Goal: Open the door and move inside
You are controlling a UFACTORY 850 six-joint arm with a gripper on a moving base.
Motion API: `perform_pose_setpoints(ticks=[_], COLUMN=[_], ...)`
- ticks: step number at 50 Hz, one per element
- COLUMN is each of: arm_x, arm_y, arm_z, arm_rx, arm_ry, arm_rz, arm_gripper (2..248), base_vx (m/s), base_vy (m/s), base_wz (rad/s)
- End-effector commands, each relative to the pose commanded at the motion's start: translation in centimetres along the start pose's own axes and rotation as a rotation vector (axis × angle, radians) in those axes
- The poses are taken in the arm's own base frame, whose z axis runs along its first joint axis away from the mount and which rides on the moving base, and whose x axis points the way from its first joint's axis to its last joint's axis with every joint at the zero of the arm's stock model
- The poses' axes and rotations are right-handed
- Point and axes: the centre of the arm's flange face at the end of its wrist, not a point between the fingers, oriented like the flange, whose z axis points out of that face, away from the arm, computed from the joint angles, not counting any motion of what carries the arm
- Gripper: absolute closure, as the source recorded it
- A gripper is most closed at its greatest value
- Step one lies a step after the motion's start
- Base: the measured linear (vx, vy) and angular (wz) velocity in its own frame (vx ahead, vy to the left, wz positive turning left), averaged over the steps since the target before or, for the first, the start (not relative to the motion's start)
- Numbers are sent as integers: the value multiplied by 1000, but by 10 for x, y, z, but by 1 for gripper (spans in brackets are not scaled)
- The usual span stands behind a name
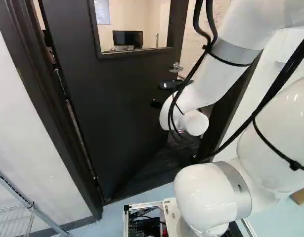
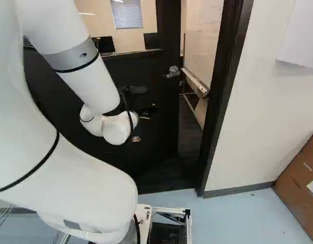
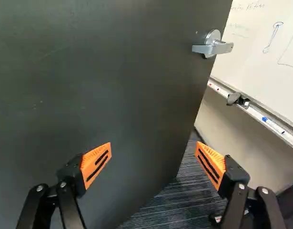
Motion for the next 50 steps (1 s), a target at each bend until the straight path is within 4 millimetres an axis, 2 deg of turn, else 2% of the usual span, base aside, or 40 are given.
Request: perform_pose_setpoints(ticks=[31,50], arm_x=[0,0], arm_y=[0,0], arm_z=[0,1], arm_rx=[0,1], arm_ry=[0,0], arm_rz=[0,0], arm_gripper=[3,3], base_vx=[86,11], base_vy=[62,2], base_wz=[-12,-1])
